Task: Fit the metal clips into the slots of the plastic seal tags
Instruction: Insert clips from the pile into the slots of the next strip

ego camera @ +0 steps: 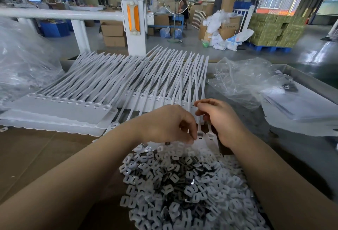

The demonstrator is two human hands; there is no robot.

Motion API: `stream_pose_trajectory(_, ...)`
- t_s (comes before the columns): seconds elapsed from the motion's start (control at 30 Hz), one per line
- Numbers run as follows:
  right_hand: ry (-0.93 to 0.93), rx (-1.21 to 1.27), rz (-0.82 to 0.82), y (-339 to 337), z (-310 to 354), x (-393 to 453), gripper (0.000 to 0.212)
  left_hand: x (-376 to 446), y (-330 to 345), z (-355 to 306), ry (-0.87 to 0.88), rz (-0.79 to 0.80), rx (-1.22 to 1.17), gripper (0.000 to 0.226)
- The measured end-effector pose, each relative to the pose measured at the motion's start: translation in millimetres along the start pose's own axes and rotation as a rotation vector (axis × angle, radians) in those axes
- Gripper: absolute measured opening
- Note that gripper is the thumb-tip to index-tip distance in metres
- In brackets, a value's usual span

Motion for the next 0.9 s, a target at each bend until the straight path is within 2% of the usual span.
stream_pose_trajectory(0.1, 0.018, 0.0, 0.004, 0, -1, 0, 0.014, -6, 6, -13, 0.01, 0.233, -0.032, 0.007)
stream_pose_trajectory(0.2, 0.018, 0.006, 0.013, -1, -1, -1, 0.012, -11, 15, -18, -0.017, 0.394, -0.019, 0.015)
stream_pose_trajectory(0.4, 0.016, 0.001, 0.014, -1, -1, -1, 0.012, -14, 15, -19, -0.031, 0.424, -0.03, 0.019)
stream_pose_trajectory(0.63, 0.008, 0.009, 0.013, -2, -2, 0, 0.011, -13, 17, -16, -0.028, 0.422, -0.015, 0.008)
stream_pose_trajectory(0.73, 0.009, 0.012, 0.012, -2, -2, 0, 0.011, -14, 13, -14, -0.044, 0.391, -0.141, 0.01)
stream_pose_trajectory(0.8, 0.0, 0.012, 0.008, -2, -1, 0, 0.012, -12, 6, -10, -0.037, 0.303, -0.181, 0.009)
stream_pose_trajectory(0.9, -0.032, 0.016, 0.008, -3, 1, -1, 0.011, -7, -8, 4, -0.098, 0.049, -0.293, 0.006)
Point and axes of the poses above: each hand's wrist, its own x-axis towards the middle knuckle, its own y-axis out of the palm, z = x × y, the point moved 5 cm from there along x, towards the middle knuckle, and after that the axes turned 10 degrees about y, right-handed, at the moved point
